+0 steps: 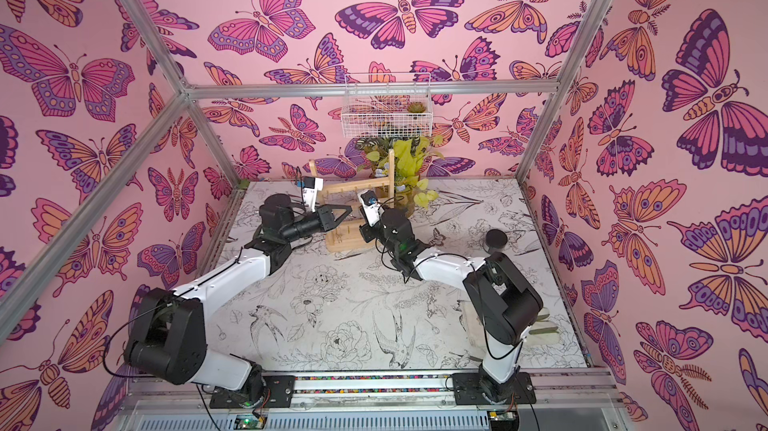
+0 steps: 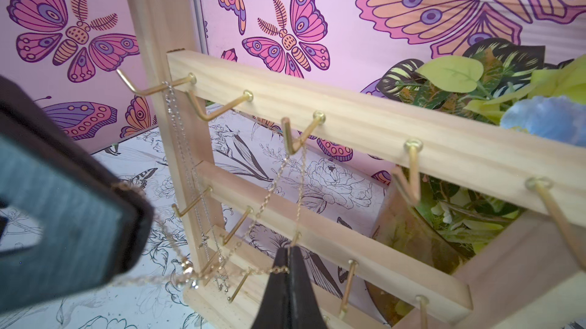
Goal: Hang the necklace on the jewelry display stand
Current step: Hang the necklace on the stand.
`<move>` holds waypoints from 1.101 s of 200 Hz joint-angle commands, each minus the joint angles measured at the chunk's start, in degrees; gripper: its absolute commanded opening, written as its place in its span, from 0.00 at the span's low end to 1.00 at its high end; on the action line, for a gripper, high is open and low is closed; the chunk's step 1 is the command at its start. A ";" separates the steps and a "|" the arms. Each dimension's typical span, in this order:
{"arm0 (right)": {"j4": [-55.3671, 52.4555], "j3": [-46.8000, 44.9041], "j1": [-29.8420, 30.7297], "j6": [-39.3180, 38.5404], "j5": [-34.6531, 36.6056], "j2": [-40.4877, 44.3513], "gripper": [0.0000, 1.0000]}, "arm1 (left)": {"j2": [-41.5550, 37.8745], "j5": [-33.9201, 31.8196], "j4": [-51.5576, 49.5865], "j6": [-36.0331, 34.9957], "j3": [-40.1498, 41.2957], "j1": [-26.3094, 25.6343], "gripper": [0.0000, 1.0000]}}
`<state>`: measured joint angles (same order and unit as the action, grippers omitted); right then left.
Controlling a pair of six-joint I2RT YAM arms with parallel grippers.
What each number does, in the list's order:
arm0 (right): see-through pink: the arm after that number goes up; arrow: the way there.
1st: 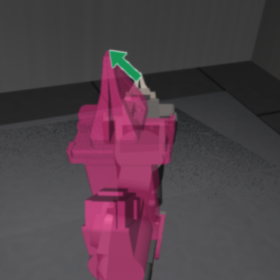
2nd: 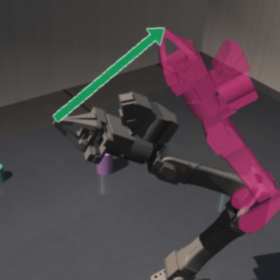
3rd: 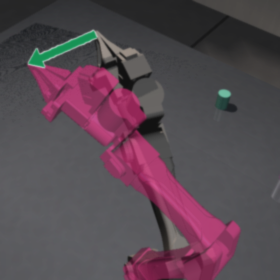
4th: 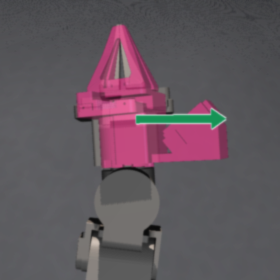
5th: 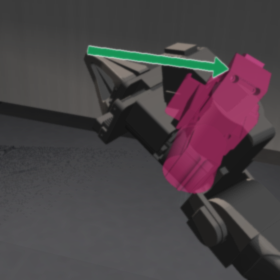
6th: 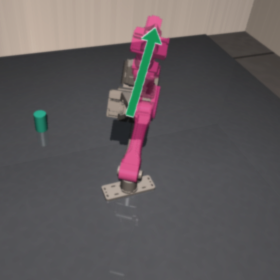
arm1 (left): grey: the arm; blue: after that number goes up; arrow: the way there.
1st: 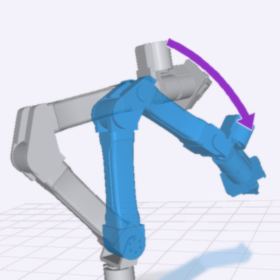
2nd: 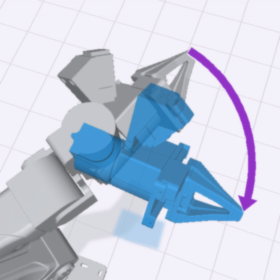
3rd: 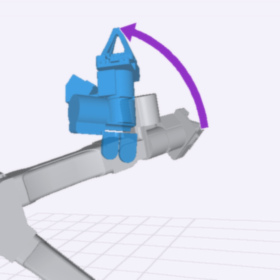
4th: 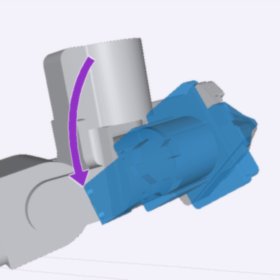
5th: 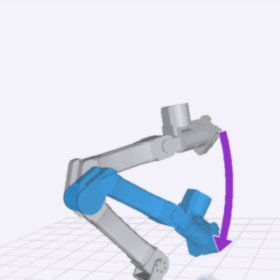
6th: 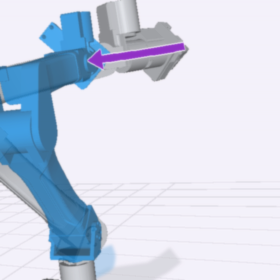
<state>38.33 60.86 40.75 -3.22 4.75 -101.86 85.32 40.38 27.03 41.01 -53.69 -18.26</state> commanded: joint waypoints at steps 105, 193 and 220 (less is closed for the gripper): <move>0.17 -2.24 -0.07 -0.12 -0.14 1.67 0.03 | -0.15 -10.32 -1.80 -1.46 5.52 -3.77 0.09; 1.76 -2.49 -0.08 0.67 0.22 0.59 0.11 | 1.28 -15.10 -1.80 -1.22 6.92 -5.56 0.08; 1.57 -3.09 -0.07 0.76 0.43 0.96 0.12 | 0.52 -15.64 -1.80 -1.15 7.67 -5.82 0.09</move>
<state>38.63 58.78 40.75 -3.01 4.95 -101.80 85.76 26.41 25.28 40.53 -47.59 -23.66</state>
